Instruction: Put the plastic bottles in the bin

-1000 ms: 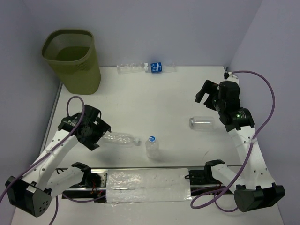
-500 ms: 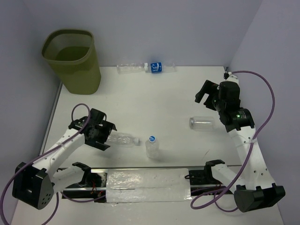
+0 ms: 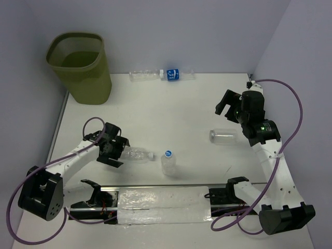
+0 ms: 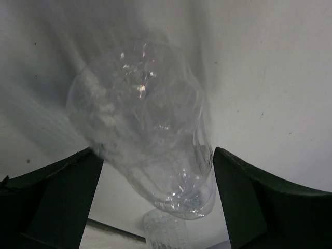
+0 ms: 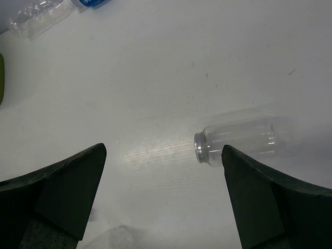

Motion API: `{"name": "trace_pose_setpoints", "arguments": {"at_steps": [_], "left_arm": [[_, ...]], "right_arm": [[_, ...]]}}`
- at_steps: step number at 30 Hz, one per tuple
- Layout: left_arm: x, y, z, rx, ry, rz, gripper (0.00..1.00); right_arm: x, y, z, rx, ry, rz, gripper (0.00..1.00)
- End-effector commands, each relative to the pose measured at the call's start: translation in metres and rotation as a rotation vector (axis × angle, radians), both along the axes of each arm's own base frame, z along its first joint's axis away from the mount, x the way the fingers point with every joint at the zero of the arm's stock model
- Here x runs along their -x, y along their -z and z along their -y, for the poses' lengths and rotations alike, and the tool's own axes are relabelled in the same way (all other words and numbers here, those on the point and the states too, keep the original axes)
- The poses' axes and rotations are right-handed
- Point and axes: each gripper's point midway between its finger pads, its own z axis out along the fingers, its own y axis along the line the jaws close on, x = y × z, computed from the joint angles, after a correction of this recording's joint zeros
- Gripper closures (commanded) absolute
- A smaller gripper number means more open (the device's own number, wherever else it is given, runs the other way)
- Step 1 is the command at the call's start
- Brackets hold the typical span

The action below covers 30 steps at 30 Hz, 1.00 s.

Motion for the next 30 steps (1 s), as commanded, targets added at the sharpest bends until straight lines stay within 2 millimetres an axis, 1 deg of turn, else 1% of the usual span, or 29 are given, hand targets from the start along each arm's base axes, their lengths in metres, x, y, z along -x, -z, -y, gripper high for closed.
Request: {"name": "trace_pose_setpoints", "arguments": {"at_steps": [1, 2, 3, 4, 5, 6, 7, 8, 9, 10, 11, 12, 13, 14, 15, 16, 17, 18, 19, 21, 22, 24, 25, 26, 27, 28, 29, 30], "left_arm": [[-0.011, 0.001, -0.004, -0.033, -0.016, 0.031, 0.01], [-0.015, -0.001, -0.006, -0.055, -0.011, 0.035, 0.06], [-0.015, -0.002, -0.007, -0.07, -0.001, 0.03, 0.09], [-0.018, -0.005, -0.008, -0.083, 0.009, 0.035, 0.14], [-0.027, -0.018, -0.011, -0.108, 0.015, 0.072, 0.25], [-0.027, -0.023, -0.015, -0.135, 0.02, 0.069, 0.31], [-0.032, -0.035, -0.018, -0.156, 0.021, 0.1, 0.35], [-0.048, -0.061, -0.019, -0.182, 0.042, 0.169, 0.44], [-0.058, -0.077, -0.03, -0.252, 0.037, 0.218, 0.48], [-0.064, -0.094, -0.037, -0.318, 0.093, 0.256, 0.5], [-0.085, -0.139, -0.037, -0.351, 0.107, 0.366, 0.55], [-0.096, -0.162, -0.046, -0.429, 0.125, 0.423, 0.56], [-0.108, -0.182, -0.049, -0.525, 0.236, 0.468, 0.56], [-0.123, -0.234, -0.05, -0.566, 0.246, 0.576, 0.56], [-0.132, -0.251, -0.057, -0.644, 0.262, 0.591, 0.57], [-0.138, -0.275, -0.063, -0.746, 0.346, 0.621, 0.57], [-0.145, -0.322, -0.066, -0.796, 0.336, 0.71, 0.58], [-0.148, -0.342, -0.072, -0.857, 0.343, 0.74, 0.58], [-0.154, -0.38, -0.075, -0.945, 0.375, 0.809, 0.57], [-0.158, -0.413, -0.08, -1.022, 0.374, 0.869, 0.58], [-0.159, -0.442, -0.083, -1.097, 0.379, 0.933, 0.57], [-0.162, -0.462, -0.089, -1.166, 0.357, 0.965, 0.58], [-0.163, -0.474, -0.097, -1.239, 0.349, 0.95, 0.57], [-0.165, -0.489, -0.102, -1.273, 0.306, 0.968, 0.56], [-0.173, -0.49, -0.104, -1.306, 0.301, 0.948, 0.56], [-0.171, -0.506, -0.111, -1.361, 0.285, 0.941, 0.54], [-0.173, -0.514, -0.119, -1.388, 0.256, 0.935, 0.54], [-0.186, -0.514, -0.121, -1.423, 0.263, 0.91, 0.54]], "right_arm": [[-0.006, -0.007, -0.001, -0.011, 0.003, 0.034, 0.0], [-0.006, -0.006, -0.001, -0.012, 0.004, 0.032, 0.0], [-0.007, -0.006, -0.001, -0.014, 0.005, 0.031, 0.0], [-0.007, -0.006, -0.001, -0.018, 0.009, 0.029, 0.0], [-0.007, -0.005, -0.001, -0.018, 0.011, 0.027, 0.0], [-0.007, -0.007, -0.001, -0.019, 0.012, 0.03, 0.0], [-0.007, -0.008, -0.002, -0.025, 0.011, 0.033, 0.0], [-0.006, -0.008, -0.002, -0.027, 0.009, 0.033, 0.0], [-0.006, -0.01, -0.002, -0.028, 0.007, 0.037, 0.0], [-0.006, -0.01, -0.004, -0.032, 0.004, 0.037, 0.0], [-0.005, -0.011, -0.003, -0.032, 0.006, 0.04, 0.0], [-0.005, -0.011, -0.003, -0.032, 0.006, 0.041, 0.0], [-0.005, -0.012, -0.003, -0.033, 0.008, 0.043, 0.0], [-0.003, -0.013, -0.002, -0.035, 0.012, 0.045, 0.0], [-0.003, -0.017, -0.001, -0.037, 0.021, 0.056, 0.0], [-0.003, -0.02, 0.0, -0.039, 0.023, 0.066, 0.0], [-0.001, -0.026, 0.0, -0.043, 0.021, 0.087, 0.0], [0.0, -0.032, -0.002, -0.051, 0.017, 0.104, 0.0], [0.0, -0.036, -0.002, -0.053, 0.015, 0.117, 0.0], [0.001, -0.047, -0.002, -0.062, 0.015, 0.143, 0.0], [0.001, -0.048, -0.003, -0.064, 0.014, 0.146, 0.0], [0.001, -0.052, -0.004, -0.069, 0.011, 0.153, 0.0], [0.0, -0.052, -0.004, -0.074, 0.011, 0.153, 0.0], [0.0, -0.05, -0.005, -0.076, 0.008, 0.146, 0.0], [0.0, -0.049, -0.006, -0.081, 0.007, 0.141, 0.0], [0.0, -0.048, -0.007, -0.084, 0.004, 0.139, 0.0], [0.001, -0.048, -0.008, -0.089, 0.0, 0.139, 0.0], [0.0, -0.045, -0.009, -0.095, -0.002, 0.131, 0.0]]}}
